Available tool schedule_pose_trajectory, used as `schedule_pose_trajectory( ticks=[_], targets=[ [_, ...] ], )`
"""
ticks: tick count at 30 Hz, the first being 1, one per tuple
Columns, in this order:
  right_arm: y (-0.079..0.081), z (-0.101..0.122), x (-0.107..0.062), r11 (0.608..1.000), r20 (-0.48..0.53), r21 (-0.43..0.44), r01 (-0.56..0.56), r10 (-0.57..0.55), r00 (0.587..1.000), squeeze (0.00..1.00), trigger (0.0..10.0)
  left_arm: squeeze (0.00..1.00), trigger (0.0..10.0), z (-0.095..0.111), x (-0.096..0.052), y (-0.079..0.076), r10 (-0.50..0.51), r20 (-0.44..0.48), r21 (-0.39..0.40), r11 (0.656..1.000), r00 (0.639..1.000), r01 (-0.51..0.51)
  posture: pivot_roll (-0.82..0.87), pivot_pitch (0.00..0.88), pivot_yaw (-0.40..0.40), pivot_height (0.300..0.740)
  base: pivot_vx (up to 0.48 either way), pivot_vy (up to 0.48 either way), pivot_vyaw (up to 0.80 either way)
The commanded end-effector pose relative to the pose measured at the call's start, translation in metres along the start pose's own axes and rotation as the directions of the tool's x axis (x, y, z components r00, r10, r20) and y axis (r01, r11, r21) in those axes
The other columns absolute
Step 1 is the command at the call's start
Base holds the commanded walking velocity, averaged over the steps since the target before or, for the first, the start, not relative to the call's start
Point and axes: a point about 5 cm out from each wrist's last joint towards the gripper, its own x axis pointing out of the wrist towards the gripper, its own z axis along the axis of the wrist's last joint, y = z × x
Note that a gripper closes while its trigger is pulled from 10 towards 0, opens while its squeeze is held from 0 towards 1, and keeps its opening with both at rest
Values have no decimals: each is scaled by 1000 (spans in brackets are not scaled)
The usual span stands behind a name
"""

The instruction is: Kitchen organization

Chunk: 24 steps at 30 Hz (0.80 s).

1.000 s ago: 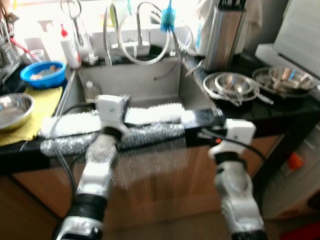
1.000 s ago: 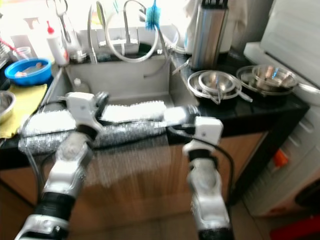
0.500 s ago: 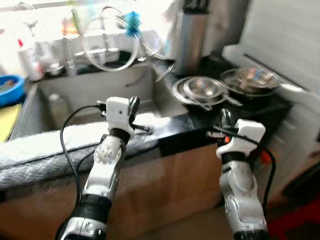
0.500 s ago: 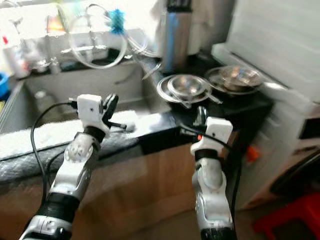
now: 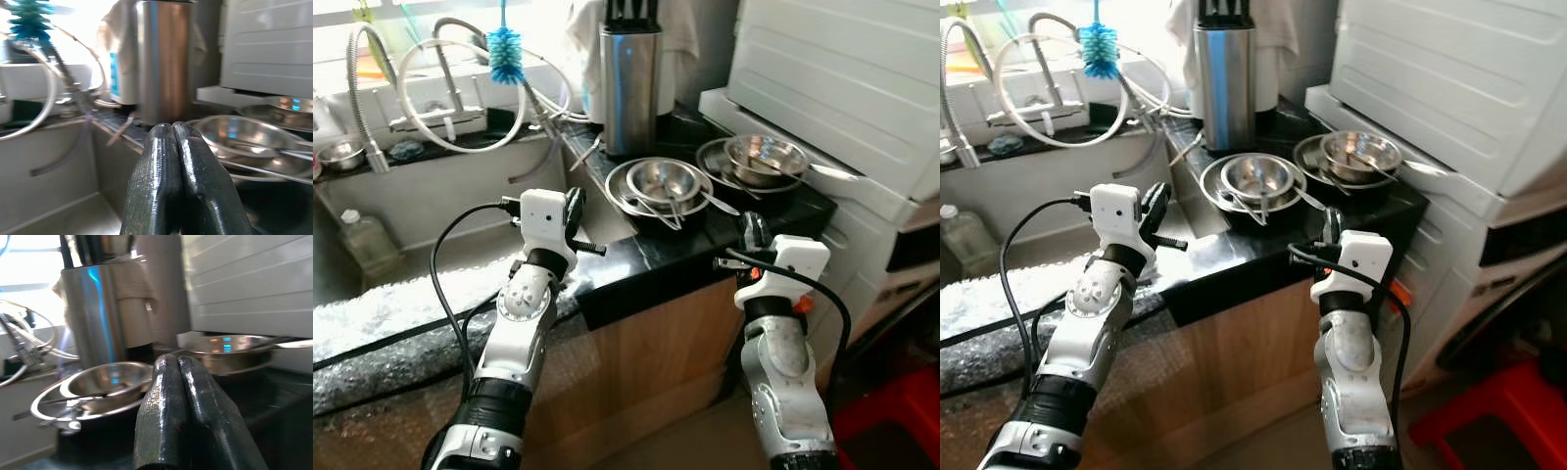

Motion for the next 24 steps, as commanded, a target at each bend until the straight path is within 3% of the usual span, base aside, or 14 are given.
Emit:
schedule_pose_trajectory(
  ticks=[1, 15, 16, 17, 24],
  targets=[
    [8, 5, 2, 999, 19, 7, -31, 31, 999, 0, 10000, 0, 10000, 5, 0, 7, 23, 22, 9, 1000, 1000, -23, -113, 0, -1, 740, 247, 0, 0],
    [16, 9, 2, 997, 40, 14, -71, 70, 997, 0, 10000, 0, 10000, 6, 1, 6, 26, 39, 0, 1000, 999, -26, -118, 0, -1, 740, 0, 0, 0],
    [17, 11, 2, 997, 48, 18, -77, 76, 996, 373, 10000, 0, 10000, 6, 1, 6, 24, 40, -1, 1000, 999, -24, -118, 0, -1, 740, 0, 0, 0],
    [18, 14, 2, 996, 63, 29, -89, 87, 994, 1000, 10000, 0, 10000, 6, 0, 5, 22, 41, -2, 1000, 999, -22, -120, 0, -1, 740, 0, 0, 0],
    [21, 16, 2, 993, 74, 20, -119, 117, 990, 1000, 10000, 0, 10000, 6, 0, 4, 20, 42, -4, 1000, 999, -20, -118, 0, -4, 740, 0, 0, 0]
  ],
)
